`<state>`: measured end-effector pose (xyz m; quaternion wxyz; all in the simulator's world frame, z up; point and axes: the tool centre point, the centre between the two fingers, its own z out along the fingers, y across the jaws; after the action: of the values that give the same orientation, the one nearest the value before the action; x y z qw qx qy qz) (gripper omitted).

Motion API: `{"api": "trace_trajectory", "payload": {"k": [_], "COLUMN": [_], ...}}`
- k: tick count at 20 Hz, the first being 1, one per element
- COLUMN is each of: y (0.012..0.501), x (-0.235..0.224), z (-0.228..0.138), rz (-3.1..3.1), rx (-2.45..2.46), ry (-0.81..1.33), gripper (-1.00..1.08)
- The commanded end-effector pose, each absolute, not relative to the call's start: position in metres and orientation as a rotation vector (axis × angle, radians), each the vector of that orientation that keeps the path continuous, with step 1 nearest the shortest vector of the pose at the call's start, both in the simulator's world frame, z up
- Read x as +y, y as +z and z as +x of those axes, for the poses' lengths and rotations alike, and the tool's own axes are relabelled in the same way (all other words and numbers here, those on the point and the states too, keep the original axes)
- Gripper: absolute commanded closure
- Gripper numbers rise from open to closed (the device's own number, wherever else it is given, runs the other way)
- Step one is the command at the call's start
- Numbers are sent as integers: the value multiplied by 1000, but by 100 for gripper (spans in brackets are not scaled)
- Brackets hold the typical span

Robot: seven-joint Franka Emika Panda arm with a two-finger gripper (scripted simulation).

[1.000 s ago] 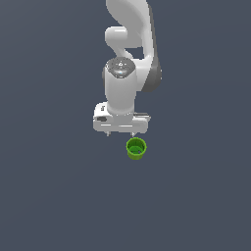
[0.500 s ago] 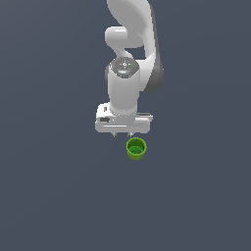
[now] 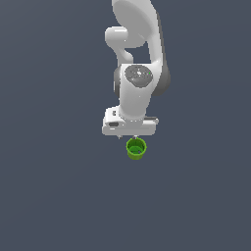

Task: Pick up the object and move it to a goal position.

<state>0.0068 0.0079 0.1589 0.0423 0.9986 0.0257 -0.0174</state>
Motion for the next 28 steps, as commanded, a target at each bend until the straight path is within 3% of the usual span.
{"api": "trace_trajectory", "payload": {"k": [1, 15, 28], "y": [151, 104, 92], "x": [20, 94, 102], "z": [6, -4, -7], "rz": [3023, 2706, 2645], "rx": [122, 374, 408], "ry": [-93, -284, -298], "gripper": [-20, -20, -20]}}
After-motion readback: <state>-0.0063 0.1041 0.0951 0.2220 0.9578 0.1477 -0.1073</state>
